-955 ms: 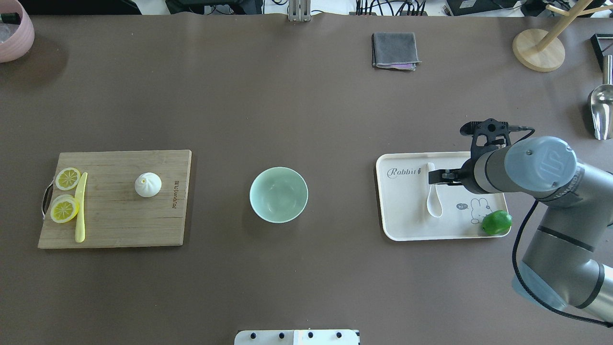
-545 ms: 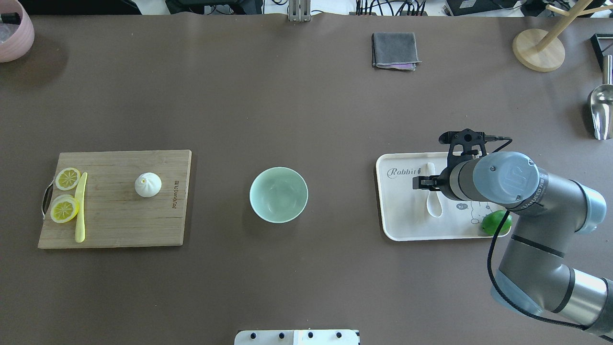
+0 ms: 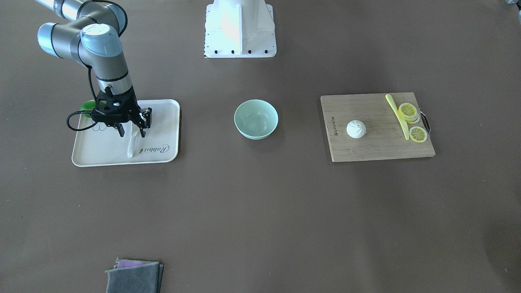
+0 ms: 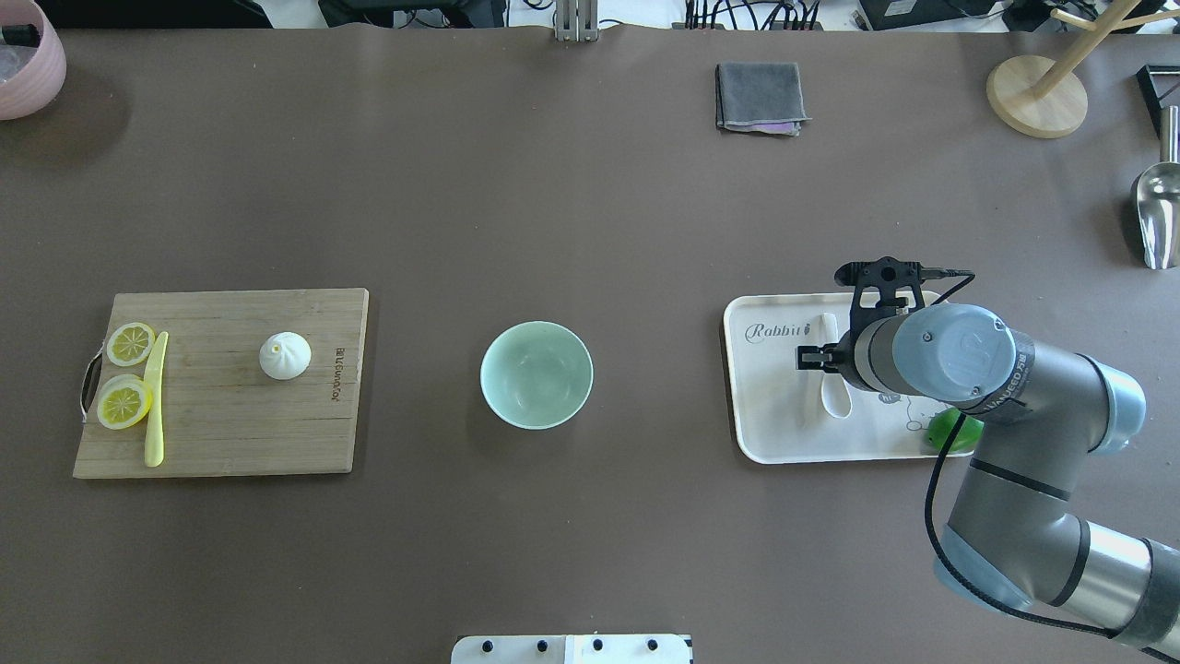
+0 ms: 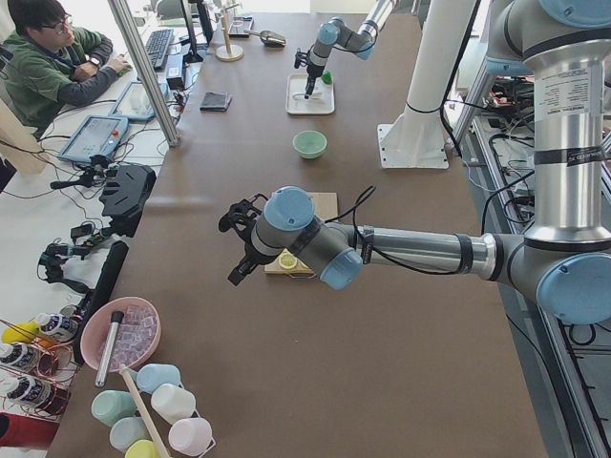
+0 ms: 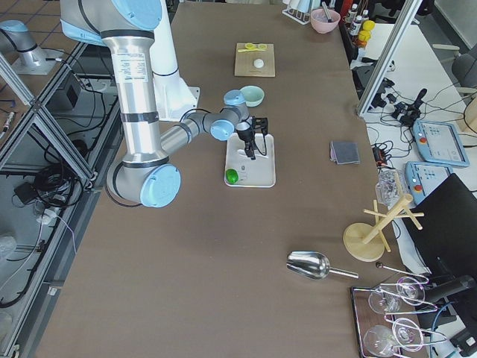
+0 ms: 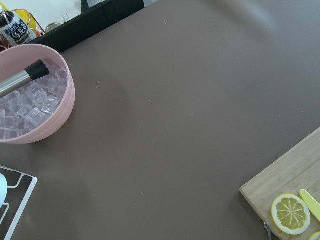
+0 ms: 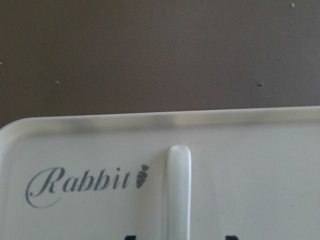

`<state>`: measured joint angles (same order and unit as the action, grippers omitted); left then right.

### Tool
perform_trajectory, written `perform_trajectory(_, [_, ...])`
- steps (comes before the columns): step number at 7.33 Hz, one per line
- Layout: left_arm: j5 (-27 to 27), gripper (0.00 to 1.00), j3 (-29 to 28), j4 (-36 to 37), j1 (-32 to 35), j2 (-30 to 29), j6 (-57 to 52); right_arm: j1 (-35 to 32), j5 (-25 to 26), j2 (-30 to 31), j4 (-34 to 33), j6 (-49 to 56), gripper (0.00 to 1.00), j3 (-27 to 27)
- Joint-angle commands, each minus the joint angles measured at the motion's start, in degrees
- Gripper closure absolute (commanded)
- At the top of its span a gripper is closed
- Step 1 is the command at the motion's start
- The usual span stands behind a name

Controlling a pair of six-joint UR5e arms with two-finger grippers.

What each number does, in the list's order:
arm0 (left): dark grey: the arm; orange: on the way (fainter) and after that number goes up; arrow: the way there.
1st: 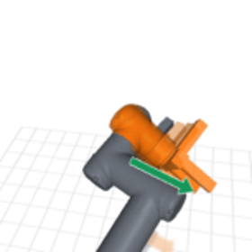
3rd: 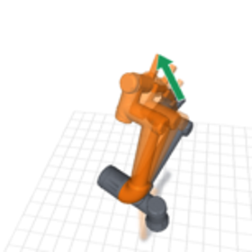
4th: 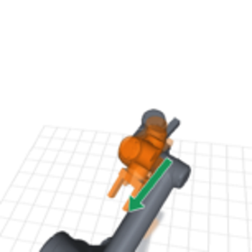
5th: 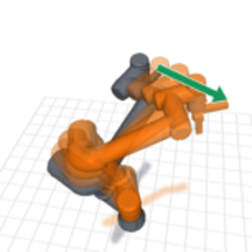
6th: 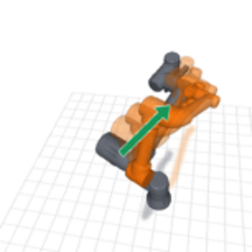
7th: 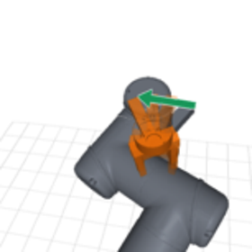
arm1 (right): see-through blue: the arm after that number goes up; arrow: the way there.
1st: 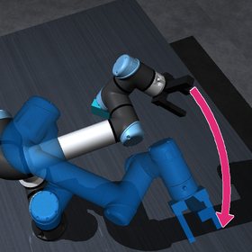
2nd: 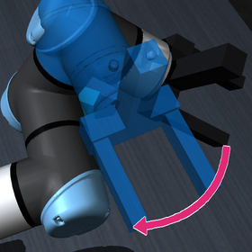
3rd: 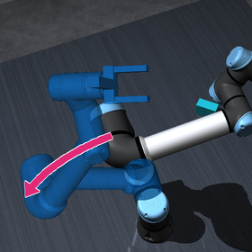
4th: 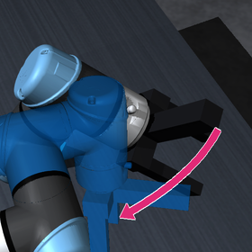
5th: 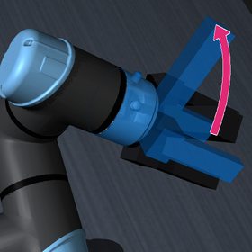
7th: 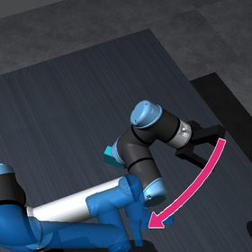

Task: Put spoon and bun in bowl

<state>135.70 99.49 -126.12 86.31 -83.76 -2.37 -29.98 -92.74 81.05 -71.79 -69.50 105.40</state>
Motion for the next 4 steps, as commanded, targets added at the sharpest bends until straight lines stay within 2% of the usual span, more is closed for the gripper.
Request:
perform_trajectory(1, [0.0, 0.02, 0.0, 0.0, 0.0, 0.0, -0.1, 0.3, 0.6, 0.0, -0.1, 0.1, 0.54, -0.3])
perform_trajectory(2, [0.0, 0.02, 0.0, 0.0, 0.0, 0.0, -0.1, 0.4, 0.7, -0.2, -0.1, 0.1, 0.85, -0.2])
perform_trajectory(3, [0.0, 0.02, 0.0, 0.0, 0.0, 0.0, -0.1, 0.9, 2.5, -0.2, -0.3, 0.1, 1.00, -0.2])
perform_trajectory(4, [0.0, 0.02, 0.0, 0.0, 0.0, 0.1, -0.1, 1.1, 3.2, -0.2, -0.4, 0.0, 1.00, -0.2])
